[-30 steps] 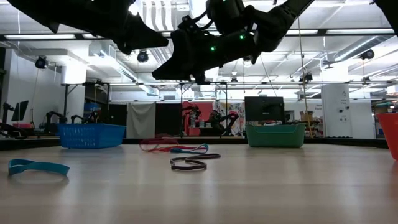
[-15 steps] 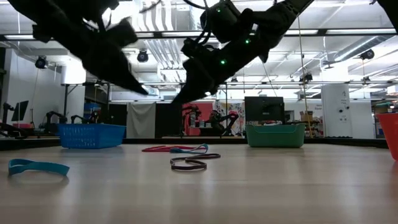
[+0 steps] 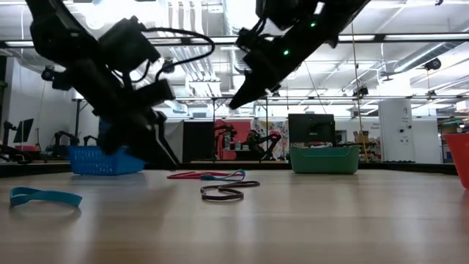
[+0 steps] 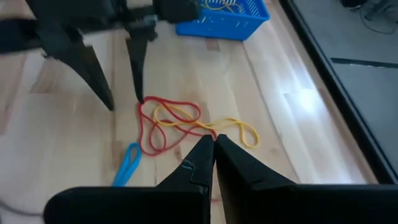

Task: Sort rubber bands into baskets
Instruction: Put the red rubberband into the orange bin

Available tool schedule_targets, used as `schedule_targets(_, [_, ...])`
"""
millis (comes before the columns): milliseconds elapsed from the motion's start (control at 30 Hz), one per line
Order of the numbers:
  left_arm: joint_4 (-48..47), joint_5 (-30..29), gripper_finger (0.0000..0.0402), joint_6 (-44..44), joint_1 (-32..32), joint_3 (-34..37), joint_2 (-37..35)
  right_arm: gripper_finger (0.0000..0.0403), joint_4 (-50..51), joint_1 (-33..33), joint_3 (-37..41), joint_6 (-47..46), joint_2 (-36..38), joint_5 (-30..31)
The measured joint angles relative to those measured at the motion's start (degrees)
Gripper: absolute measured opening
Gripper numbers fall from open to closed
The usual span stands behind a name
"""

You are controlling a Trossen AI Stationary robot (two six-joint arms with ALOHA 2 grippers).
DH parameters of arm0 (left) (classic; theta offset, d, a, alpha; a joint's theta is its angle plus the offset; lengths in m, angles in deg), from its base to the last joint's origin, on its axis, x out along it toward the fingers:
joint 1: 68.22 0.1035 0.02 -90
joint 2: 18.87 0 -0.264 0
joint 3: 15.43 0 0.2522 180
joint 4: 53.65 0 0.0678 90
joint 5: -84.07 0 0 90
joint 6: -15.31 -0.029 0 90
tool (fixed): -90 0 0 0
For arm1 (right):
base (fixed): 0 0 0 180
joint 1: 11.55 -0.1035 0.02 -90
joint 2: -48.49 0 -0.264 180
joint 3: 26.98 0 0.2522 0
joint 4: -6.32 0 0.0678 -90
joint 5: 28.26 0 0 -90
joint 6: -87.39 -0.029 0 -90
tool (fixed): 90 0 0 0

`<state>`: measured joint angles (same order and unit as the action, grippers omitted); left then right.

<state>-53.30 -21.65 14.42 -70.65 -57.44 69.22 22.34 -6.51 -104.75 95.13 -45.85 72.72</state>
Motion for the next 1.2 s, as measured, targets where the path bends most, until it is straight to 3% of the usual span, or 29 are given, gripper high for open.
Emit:
schedule_targets(133, [1.1,-3.3,0.0139,-1.0,0.5,0.0,3.3,0.0009,0.0,0.2,3.4,-0.8,4.7,0.4])
schedule_targets(367, [2.3,-1.6,0.0136,-0.1,1.7,0.0,5.9,0.0009,-1.4,0.3,9.4,-3.3,11.8,1.3])
schedule_targets(733, [-0.4,0.5,0.007,1.5,1.7,0.0,5.4,0.0009,-2.5,0.3,11.6,-4.3,14.2,3.7])
schedule_targets(933, [-0.6,3.2,0.0008,1.4,1.8,0.1,5.4,0.0009,-2.6,0.3,11.8,-4.3,13.3,3.7])
schedule_targets(1200, [-2.4,7.1,0.0,-0.4,1.7,0.5,1.8,0.0009,-2.6,0.3,11.8,-4.3,13.3,3.7])
